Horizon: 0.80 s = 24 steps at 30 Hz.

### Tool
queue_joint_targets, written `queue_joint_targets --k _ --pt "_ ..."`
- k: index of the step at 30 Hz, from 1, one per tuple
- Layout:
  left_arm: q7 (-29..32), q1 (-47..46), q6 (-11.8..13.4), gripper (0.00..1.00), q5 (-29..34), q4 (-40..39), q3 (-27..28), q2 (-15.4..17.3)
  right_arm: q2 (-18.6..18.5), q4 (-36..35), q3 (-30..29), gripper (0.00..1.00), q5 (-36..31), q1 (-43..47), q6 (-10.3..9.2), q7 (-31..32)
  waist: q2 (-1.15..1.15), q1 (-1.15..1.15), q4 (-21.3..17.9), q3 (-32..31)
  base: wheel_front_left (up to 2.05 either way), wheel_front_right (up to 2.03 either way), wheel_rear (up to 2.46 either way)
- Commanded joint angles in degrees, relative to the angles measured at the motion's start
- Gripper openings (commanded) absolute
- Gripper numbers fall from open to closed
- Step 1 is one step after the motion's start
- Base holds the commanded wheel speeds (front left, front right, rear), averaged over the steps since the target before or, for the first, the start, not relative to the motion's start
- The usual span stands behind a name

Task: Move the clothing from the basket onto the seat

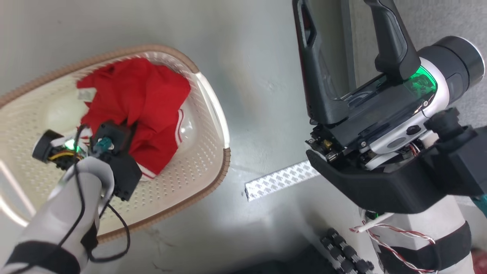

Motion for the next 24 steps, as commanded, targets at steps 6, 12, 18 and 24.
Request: queue_joint_targets --k 6,12,18,24 --pt "-0.29 7.15 0.71 0.0 -2.21 -7.86 2.29 0.91 -1.77 2.29 -0.33 1.0 0.97 2.57 -0.04 -0.07 0.0 0.0 3.88 -8.07 0.0 0.0 0.0" --pt "-0.31 14.9 1.72 0.0 -3.96 -16.32 4.75 -0.26 -3.33 5.61 0.06 1.0 3.0 5.92 -0.04 -0.08 0.0 0.0 6.66 -16.9 0.0 0.0 0.0" --pt "-0.31 21.2 2.27 0.0 -4.02 -22.65 6.45 -0.97 -4.09 8.48 -0.21 1.0 4.46 9.94 -0.04 -0.08 0.0 0.0 9.18 -24.75 0.0 0.0 0.0" --pt "-0.31 27.67 2.54 0.0 -4.91 -29.84 9.15 -1.39 -4.72 11.52 -0.46 1.0 5.78 14.85 -0.04 -0.07 0.0 0.0 11.19 -32.26 0.0 0.0 0.0"
